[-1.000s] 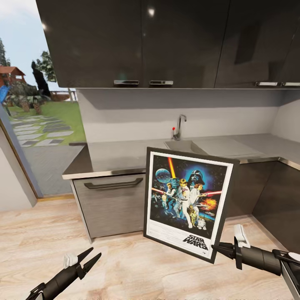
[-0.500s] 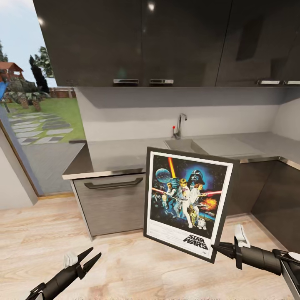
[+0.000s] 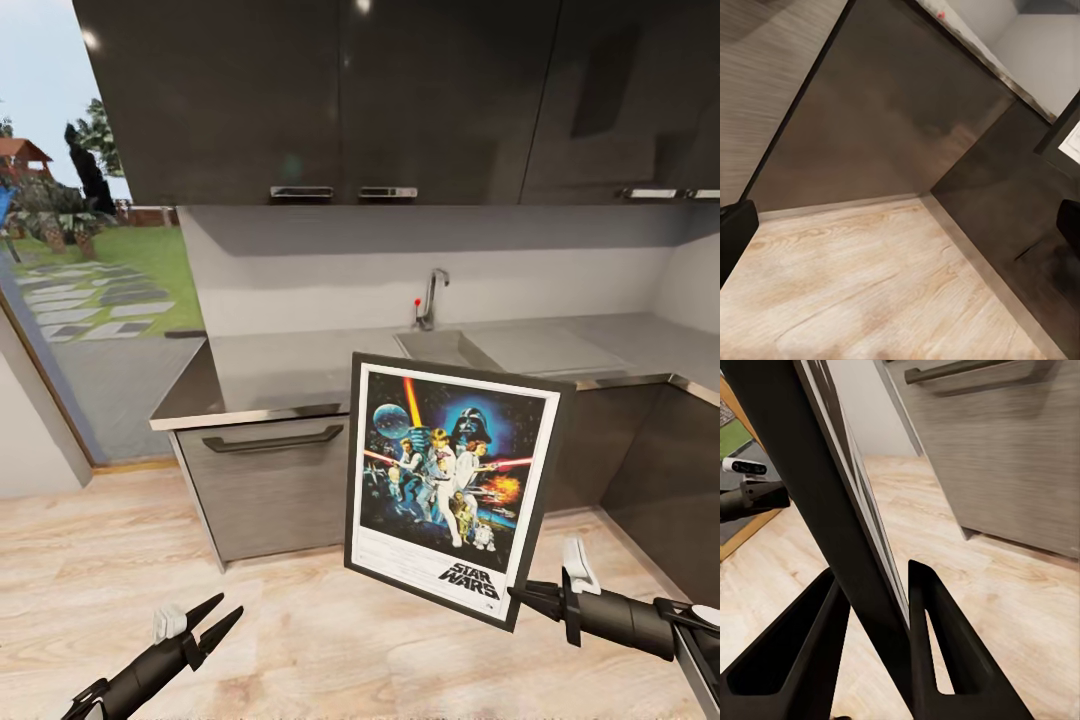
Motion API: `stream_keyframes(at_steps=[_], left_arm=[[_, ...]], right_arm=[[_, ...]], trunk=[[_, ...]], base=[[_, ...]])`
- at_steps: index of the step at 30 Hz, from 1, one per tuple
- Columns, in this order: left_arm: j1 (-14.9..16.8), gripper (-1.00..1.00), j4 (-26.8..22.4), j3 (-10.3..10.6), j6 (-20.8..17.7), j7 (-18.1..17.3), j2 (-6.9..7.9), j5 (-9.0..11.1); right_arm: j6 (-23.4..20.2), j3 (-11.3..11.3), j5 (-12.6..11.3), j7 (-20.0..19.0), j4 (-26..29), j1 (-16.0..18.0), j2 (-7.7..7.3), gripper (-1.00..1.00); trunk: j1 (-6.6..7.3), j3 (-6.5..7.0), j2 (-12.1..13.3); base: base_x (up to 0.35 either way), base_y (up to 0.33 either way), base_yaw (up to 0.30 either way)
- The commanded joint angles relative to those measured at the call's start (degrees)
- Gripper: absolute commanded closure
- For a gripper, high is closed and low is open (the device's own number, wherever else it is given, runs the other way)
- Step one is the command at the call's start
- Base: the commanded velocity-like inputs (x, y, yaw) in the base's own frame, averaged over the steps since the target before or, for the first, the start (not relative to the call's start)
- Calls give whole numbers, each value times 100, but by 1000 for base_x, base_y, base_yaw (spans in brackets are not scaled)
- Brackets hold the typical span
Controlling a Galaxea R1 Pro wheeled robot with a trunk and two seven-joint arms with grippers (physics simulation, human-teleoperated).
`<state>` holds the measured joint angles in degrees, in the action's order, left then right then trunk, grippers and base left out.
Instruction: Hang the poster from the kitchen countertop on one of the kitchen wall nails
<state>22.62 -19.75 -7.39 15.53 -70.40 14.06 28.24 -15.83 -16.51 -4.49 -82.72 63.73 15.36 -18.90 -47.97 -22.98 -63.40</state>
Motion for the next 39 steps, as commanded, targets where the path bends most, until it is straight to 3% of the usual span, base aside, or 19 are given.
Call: stream_keyframes(at_steps=[1,14,16,18,19,23,39], left_arm=[[5,-100,6,-5,35,-17,0,6],[5,-100,23,-11,29,-14,0,6],[3,-100,202,-14,40,17,-4,6],[1,-100,366,-12,54,179,-11,6],[4,-100,594,-18,84,482,-2,12],[3,-100,886,-32,103,567,16,15],[0,-100,956,-35,100,592,18,6]], right_arm=[[-69,-2,-21,-25,0,4,0,100],[-56,6,-37,-31,-1,2,0,100],[-44,7,-30,-20,-5,2,2,100],[-43,7,-28,45,-7,2,1,100],[-43,7,-27,166,-9,2,1,100],[-50,10,-44,202,-6,2,1,100],[-78,4,-75,204,0,2,0,100]], trunk=[[23,2,37],[308,188,559],[352,224,639],[396,260,719],[418,278,759],[506,350,920],[857,637,1561]], base=[[0,0,0],[0,0,0],[0,0,0],[0,0,0],[0,0,0],[0,0,0],[0,0,0]])
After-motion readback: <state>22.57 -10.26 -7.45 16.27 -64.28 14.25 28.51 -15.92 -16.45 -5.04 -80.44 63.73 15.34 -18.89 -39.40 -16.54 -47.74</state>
